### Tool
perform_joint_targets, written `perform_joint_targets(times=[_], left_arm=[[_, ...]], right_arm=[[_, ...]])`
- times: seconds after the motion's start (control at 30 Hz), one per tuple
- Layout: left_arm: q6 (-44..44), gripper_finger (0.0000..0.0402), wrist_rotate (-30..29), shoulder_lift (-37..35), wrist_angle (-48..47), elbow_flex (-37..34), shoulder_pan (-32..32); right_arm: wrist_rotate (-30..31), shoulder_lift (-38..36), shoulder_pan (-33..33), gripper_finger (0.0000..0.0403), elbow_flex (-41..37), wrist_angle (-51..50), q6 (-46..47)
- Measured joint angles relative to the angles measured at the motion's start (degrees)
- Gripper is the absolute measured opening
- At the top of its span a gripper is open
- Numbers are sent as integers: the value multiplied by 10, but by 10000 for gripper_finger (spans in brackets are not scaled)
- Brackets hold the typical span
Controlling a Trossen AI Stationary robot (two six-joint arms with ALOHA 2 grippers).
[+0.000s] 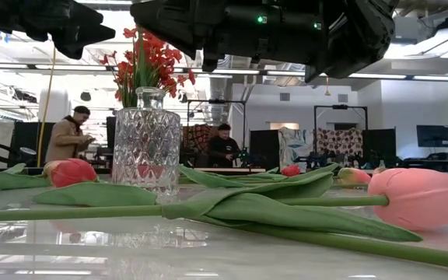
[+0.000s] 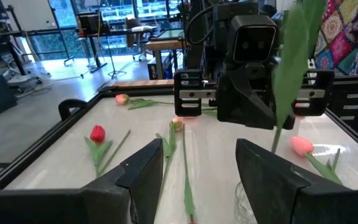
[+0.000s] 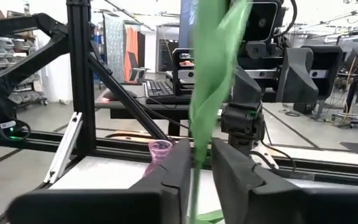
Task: Sort flowers into vase by color
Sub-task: Put the red flower into the transparent vase
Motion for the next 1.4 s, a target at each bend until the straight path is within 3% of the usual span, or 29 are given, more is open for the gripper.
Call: perform_joint_targets(times=[0.27,0.5,1.0,1.23,1.4], left_arm=[[-2,190,0,0,0,0,0],[-1,190,0,0,-3,0,0],[7,190,-6,0,-15,0,0],[9,190,-10,0,-13,0,0],[9,190,-12,0,-13,0,0]], right_arm=[[-1,-11,0,190,0,-24,-1],[-3,-118,1,249,3,-280,-1],[-23,-384,32,256,3,-963,97],[-52,-412,95,256,3,-1211,56],[-75,-389,145,256,-15,-1269,6]])
